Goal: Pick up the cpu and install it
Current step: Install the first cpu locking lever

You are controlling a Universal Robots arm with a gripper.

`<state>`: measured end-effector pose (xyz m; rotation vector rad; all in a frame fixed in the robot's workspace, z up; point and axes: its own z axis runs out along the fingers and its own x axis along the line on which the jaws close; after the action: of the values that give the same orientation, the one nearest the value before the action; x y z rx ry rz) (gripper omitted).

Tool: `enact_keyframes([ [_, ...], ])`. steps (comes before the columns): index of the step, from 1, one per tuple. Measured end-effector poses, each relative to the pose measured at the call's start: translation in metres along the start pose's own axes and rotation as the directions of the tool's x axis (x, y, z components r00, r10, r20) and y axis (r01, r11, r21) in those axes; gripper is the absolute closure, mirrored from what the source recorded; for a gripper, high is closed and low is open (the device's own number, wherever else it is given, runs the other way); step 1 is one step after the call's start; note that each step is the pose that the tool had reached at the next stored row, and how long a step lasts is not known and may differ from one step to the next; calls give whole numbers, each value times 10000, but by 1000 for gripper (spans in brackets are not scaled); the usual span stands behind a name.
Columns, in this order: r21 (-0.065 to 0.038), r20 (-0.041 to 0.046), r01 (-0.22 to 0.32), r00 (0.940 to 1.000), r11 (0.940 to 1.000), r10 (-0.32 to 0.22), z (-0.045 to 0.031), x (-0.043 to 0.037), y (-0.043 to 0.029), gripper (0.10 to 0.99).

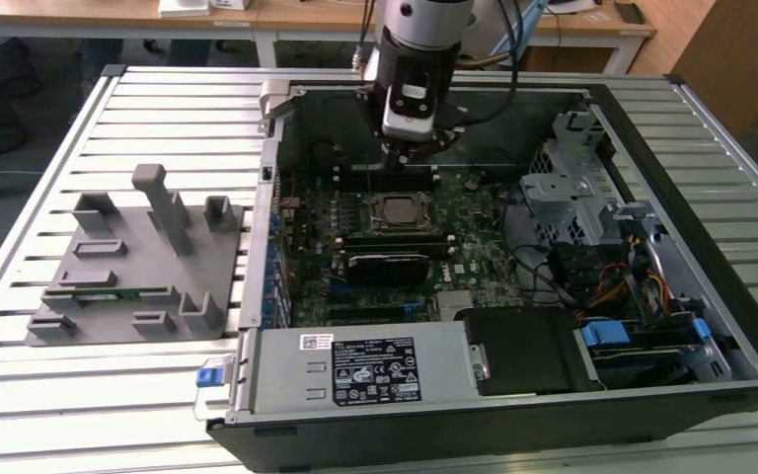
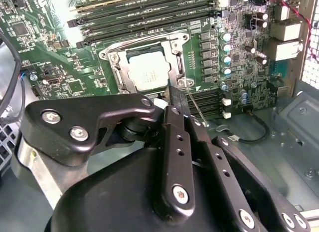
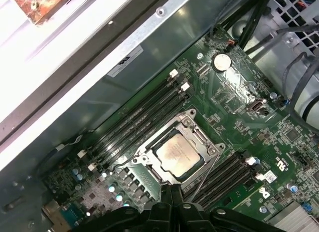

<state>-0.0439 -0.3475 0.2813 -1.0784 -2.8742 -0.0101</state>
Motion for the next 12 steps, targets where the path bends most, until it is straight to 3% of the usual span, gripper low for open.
enact_keyframes([
  [7, 42, 11, 589, 9983, 9983, -589, 0, 0, 0, 980],
  [12, 87, 19, 1232, 9924, 9923, -1233, 0, 0, 0, 980],
])
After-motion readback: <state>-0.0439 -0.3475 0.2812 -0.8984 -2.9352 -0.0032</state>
